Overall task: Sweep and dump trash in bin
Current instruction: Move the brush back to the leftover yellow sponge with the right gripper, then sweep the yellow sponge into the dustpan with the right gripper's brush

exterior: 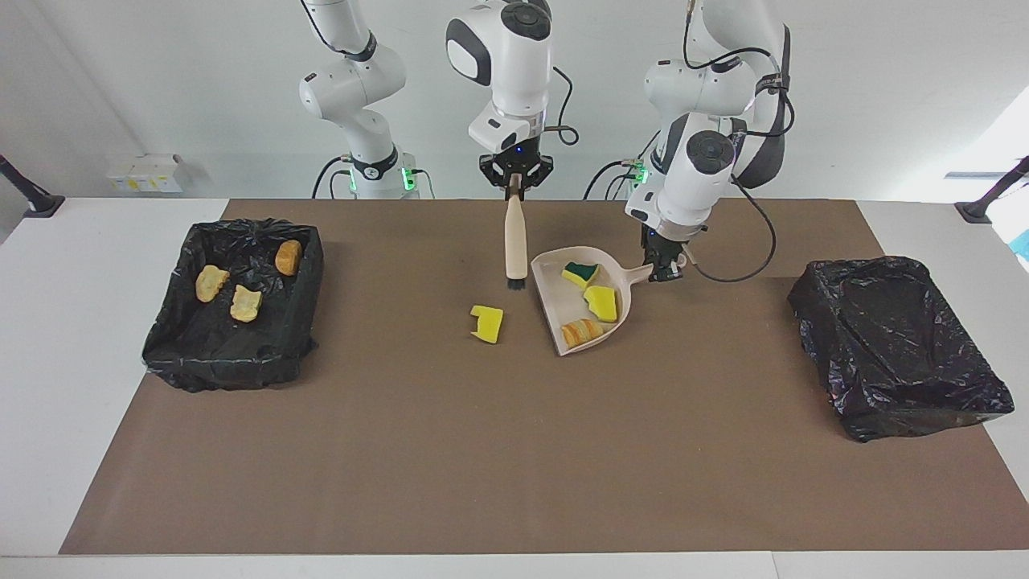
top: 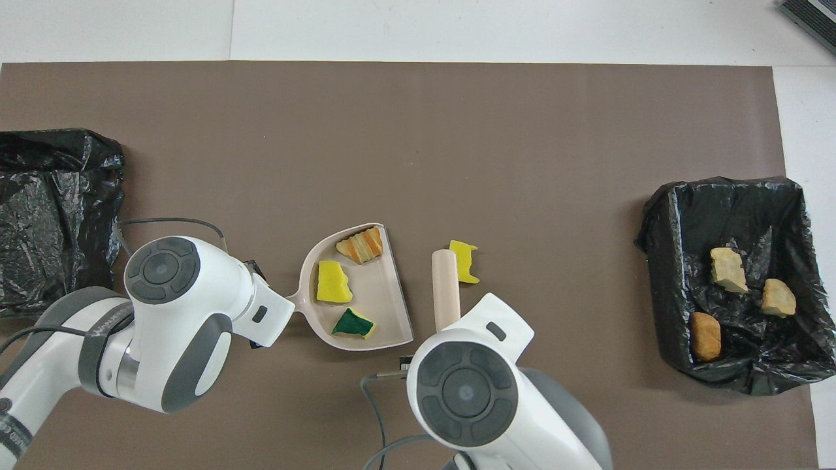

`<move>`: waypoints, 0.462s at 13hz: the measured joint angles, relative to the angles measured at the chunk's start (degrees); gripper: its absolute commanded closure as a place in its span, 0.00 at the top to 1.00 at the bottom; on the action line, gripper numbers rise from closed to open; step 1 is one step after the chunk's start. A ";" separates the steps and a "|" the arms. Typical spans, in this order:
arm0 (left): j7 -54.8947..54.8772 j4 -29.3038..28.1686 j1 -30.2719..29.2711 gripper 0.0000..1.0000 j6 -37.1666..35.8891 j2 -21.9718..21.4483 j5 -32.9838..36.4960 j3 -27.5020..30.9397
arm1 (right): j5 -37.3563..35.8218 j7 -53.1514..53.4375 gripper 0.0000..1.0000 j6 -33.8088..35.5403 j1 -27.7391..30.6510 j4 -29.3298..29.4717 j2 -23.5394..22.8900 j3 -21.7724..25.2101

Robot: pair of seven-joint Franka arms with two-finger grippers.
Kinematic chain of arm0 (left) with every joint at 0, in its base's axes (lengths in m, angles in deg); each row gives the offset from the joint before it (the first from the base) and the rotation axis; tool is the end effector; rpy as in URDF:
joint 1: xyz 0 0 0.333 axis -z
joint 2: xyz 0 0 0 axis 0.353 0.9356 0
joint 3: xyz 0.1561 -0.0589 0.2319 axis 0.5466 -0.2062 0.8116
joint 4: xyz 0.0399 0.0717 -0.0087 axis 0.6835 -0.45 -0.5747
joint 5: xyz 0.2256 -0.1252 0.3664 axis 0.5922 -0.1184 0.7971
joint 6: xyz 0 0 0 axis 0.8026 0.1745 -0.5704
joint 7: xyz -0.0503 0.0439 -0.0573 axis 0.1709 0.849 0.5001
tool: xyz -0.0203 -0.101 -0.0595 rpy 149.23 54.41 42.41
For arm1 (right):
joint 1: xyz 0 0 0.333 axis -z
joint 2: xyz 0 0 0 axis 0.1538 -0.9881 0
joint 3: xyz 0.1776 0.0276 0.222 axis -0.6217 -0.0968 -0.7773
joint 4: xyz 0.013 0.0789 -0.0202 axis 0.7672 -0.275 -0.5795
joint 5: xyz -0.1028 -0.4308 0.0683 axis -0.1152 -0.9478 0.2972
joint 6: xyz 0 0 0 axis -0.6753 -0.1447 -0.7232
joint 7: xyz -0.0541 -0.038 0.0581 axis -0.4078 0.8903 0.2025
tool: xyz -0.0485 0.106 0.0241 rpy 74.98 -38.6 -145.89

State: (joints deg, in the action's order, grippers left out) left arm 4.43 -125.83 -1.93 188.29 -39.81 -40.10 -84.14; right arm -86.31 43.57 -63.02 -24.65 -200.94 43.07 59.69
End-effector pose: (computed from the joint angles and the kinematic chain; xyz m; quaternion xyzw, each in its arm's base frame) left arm 0.4929 -0.2144 0.2940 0.7741 -0.6309 -0.0420 0.0325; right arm 0.4379 0.3803 0.4182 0.9990 -0.0001 -0.0330 0.0312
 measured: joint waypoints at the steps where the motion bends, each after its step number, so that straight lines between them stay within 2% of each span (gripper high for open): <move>1: 0.30 0.00 0.10 0.00 0.02 0.00 0.00 0.00 | -0.19 -2.65 0.00 -0.02 2.42 -0.70 -0.37 0.07; 4: 1.27 0.00 0.28 0.00 0.37 0.02 0.00 0.03 | -0.36 -13.77 0.00 -2.15 11.19 -3.96 -0.83 0.35; 6: 2.55 0.00 0.31 0.00 1.12 0.12 0.00 0.02 | -0.36 -19.44 0.00 -5.65 14.91 -7.11 -0.96 0.48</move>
State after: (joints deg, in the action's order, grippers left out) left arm 6.98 -125.83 -1.62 189.41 -39.68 -40.10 -84.12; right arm -86.67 24.13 -68.66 -9.74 -208.05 42.10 60.17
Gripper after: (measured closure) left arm 0.687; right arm 0.749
